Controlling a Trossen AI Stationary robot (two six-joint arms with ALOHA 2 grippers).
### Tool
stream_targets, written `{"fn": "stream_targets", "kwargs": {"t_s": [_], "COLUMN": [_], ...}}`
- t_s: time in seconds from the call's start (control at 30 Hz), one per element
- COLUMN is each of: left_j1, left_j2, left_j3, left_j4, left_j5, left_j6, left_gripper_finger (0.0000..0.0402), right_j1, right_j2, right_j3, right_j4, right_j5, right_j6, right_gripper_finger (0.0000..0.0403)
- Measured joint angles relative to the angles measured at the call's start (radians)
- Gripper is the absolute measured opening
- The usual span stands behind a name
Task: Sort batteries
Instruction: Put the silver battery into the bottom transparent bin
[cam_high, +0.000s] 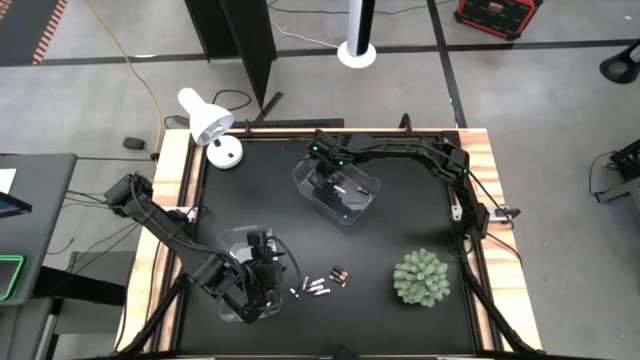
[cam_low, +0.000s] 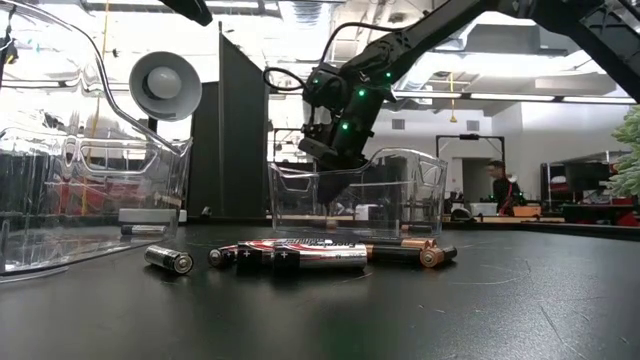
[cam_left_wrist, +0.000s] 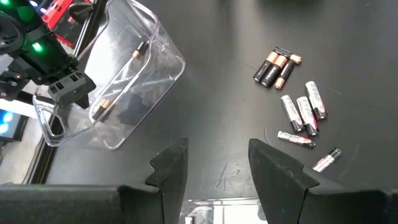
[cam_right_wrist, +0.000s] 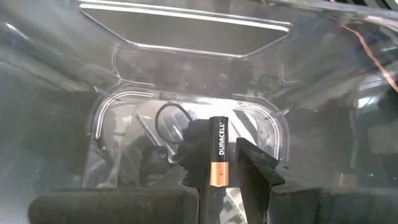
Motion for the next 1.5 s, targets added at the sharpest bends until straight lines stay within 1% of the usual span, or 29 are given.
{"fn": "stream_targets", "kwargs": {"t_s": [0.33,0.67,0.83,1.03,1.13,1.33,1.43,1.5], "left_j1": [0.000,0.000,0.000,0.000,0.000,0.001,0.014,0.032], "left_j2": [0.000,0.000,0.000,0.002,0.003,0.003,0.003,0.003], "left_j3": [0.000,0.000,-0.001,-0.011,-0.011,-0.011,-0.011,-0.011], "left_j4": [0.000,0.001,0.005,0.014,0.017,0.037,0.060,0.070], "left_j5": [0.000,0.000,0.000,0.000,0.005,0.005,0.017,0.065], "left_j6": [-0.002,0.001,-0.003,-0.002,0.003,0.045,0.081,0.104], "left_gripper_finger": [0.0162,0.0162,0.0162,0.0162,0.0162,0.0162,0.0162,0.0162], "right_j1": [0.027,0.078,0.104,0.170,0.222,0.331,0.387,0.420], "right_j2": [-0.012,-0.058,-0.125,-0.266,-0.344,-0.490,-0.566,-0.621], "right_j3": [0.004,0.080,0.082,0.082,0.082,0.074,0.018,-0.043], "right_j4": [0.020,-0.079,-0.159,-0.168,-0.154,-0.157,-0.143,-0.125], "right_j5": [0.002,0.014,0.026,0.033,0.088,0.245,0.299,0.324], "right_j6": [-0.064,-0.144,-0.154,-0.168,-0.179,-0.195,-0.184,-0.162], "right_gripper_finger": [0.0089,0.0089,0.0089,0.0088,0.0088,0.0088,0.0088,0.0088]}}
